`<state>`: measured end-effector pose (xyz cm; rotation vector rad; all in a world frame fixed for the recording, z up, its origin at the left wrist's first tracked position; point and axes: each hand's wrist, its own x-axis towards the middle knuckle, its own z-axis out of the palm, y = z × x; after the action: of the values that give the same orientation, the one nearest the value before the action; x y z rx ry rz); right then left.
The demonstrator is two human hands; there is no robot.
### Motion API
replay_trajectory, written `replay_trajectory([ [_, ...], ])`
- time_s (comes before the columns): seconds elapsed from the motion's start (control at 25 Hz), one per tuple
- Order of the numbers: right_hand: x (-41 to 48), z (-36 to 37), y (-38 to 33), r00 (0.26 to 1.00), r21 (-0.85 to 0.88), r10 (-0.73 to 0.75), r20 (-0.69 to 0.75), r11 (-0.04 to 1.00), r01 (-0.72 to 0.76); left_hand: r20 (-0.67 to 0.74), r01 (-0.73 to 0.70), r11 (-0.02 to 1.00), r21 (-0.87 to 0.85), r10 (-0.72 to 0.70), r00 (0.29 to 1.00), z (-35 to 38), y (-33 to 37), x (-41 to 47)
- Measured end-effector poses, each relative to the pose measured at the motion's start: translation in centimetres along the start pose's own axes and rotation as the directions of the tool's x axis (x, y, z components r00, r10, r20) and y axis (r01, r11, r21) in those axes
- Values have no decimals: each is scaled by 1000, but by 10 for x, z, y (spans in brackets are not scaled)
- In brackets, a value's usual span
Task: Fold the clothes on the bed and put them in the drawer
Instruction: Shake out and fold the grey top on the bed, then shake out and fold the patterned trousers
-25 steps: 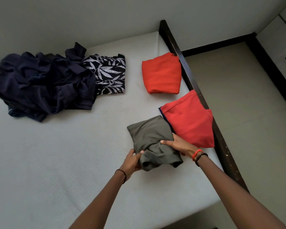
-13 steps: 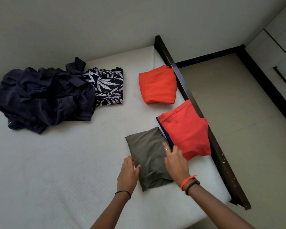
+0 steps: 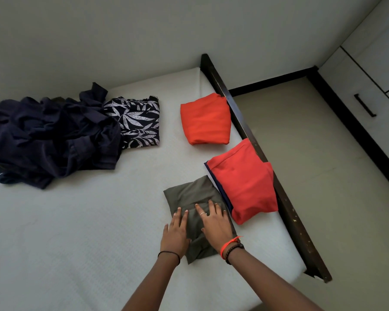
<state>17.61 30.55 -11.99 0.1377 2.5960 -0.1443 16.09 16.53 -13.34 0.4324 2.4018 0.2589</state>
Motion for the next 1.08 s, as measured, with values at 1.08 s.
replay_trajectory([
  [1.08, 82, -175, -169, 956, 104, -258, -141, 956, 273, -242, 222, 856, -467, -365, 899, -201, -188, -24],
])
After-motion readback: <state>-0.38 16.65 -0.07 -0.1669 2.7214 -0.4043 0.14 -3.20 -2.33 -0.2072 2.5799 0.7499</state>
